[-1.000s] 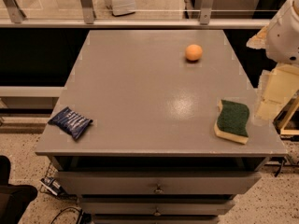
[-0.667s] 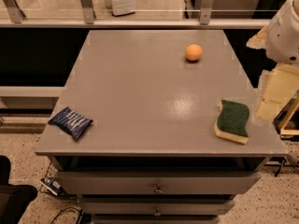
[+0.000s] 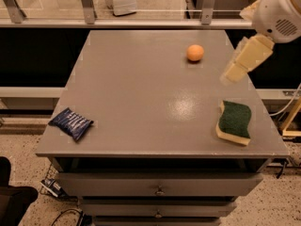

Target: Move orange near rxbar blueberry

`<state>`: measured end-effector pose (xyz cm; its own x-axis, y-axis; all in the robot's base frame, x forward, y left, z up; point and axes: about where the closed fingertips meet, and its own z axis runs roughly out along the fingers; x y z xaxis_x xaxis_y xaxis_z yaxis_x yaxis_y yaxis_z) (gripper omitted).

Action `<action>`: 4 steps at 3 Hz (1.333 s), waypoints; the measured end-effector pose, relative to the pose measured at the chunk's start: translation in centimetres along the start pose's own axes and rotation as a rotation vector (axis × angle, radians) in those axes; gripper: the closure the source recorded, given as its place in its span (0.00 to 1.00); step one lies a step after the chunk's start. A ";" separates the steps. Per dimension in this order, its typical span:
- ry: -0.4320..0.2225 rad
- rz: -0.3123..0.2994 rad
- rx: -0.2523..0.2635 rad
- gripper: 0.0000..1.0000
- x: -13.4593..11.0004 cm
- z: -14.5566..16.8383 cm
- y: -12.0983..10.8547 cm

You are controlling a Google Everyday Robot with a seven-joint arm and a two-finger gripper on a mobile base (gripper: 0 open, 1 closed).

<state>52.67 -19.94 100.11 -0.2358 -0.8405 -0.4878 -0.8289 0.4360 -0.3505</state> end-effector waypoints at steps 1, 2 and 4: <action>-0.188 0.086 0.039 0.00 -3.3 3.0 -4.1; -0.322 0.175 0.068 0.00 -5.6 5.7 -6.3; -0.327 0.210 0.068 0.00 -5.5 7.7 -6.8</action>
Offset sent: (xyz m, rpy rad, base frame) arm 0.1269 0.0512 -0.0138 0.4909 -0.1507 -0.1045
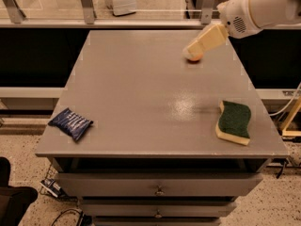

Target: Move orange near rxbar blueberry

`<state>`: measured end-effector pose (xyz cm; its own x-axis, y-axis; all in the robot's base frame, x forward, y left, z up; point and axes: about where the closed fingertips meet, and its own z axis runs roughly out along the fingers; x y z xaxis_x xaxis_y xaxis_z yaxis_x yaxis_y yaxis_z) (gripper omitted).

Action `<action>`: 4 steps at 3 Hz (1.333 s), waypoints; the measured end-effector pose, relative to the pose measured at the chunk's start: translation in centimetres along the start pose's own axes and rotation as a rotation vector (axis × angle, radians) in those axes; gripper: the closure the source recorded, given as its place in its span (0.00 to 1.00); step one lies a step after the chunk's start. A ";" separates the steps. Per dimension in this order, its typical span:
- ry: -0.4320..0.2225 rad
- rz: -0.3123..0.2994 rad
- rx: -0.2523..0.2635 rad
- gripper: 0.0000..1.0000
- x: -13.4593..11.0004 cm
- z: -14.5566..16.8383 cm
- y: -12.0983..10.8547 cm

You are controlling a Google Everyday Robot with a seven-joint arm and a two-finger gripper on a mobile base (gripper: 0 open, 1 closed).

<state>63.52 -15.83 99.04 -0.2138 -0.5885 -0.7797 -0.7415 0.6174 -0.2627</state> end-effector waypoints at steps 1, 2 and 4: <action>-0.005 0.067 0.008 0.00 1.9 3.7 -1.8; 0.001 0.121 0.013 0.00 4.4 6.8 -3.1; 0.013 0.170 0.013 0.00 7.6 11.8 -4.0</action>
Offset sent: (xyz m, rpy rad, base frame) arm 0.0881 -0.0240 -0.1068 0.1084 0.0906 -0.1348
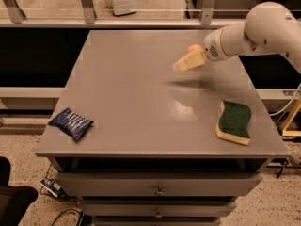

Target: Move orange near rxbar blueberry

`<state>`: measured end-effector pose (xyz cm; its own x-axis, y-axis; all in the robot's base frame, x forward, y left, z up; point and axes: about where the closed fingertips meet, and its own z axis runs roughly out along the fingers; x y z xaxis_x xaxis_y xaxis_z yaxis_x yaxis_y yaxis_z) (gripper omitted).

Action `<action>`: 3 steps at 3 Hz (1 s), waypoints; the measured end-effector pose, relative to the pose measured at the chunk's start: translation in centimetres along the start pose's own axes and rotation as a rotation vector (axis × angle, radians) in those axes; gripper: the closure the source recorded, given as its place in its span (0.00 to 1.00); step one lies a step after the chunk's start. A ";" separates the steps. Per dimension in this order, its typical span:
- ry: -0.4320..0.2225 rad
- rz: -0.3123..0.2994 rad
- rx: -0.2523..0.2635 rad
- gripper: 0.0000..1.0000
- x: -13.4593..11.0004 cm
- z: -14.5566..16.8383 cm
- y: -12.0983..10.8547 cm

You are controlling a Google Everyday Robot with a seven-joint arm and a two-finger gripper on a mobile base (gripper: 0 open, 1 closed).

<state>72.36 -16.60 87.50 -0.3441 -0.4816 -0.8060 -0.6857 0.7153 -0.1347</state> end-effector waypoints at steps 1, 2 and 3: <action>-0.004 0.010 -0.015 0.00 0.4 2.3 -0.1; -0.007 0.021 -0.017 0.00 0.7 3.9 -0.6; 0.004 0.037 -0.001 0.00 1.5 4.1 -2.1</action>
Offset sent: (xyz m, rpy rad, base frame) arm 0.0417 0.0090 -0.0357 0.0342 0.0128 -0.0109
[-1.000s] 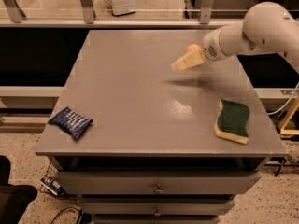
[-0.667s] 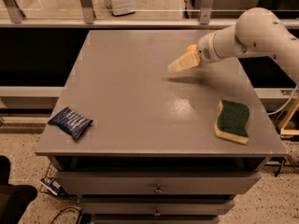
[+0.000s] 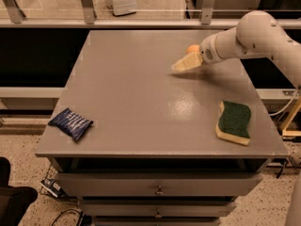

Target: Move orange near rxbar blueberry

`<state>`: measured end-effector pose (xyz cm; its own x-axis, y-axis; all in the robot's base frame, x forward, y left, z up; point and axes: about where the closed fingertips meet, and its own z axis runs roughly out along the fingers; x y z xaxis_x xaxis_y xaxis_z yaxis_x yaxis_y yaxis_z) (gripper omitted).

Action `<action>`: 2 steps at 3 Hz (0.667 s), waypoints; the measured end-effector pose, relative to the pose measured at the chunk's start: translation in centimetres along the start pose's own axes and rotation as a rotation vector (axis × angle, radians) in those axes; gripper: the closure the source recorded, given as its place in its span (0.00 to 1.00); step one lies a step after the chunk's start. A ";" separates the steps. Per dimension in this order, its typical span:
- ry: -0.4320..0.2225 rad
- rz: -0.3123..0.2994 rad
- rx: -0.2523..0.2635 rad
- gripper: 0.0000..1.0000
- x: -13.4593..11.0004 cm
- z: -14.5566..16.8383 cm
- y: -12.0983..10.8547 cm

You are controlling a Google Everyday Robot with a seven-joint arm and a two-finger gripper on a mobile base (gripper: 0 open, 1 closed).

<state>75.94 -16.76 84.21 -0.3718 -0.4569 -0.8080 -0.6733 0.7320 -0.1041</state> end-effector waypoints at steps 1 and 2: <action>0.002 0.027 0.007 0.18 0.8 0.2 -0.8; 0.003 0.025 0.002 0.41 0.8 0.5 -0.6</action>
Offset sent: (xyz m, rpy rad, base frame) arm 0.0030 -0.0072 -0.0059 0.0109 0.0096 -0.0180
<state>76.32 -17.31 83.32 -0.3905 -0.4401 -0.8086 -0.6624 0.7443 -0.0851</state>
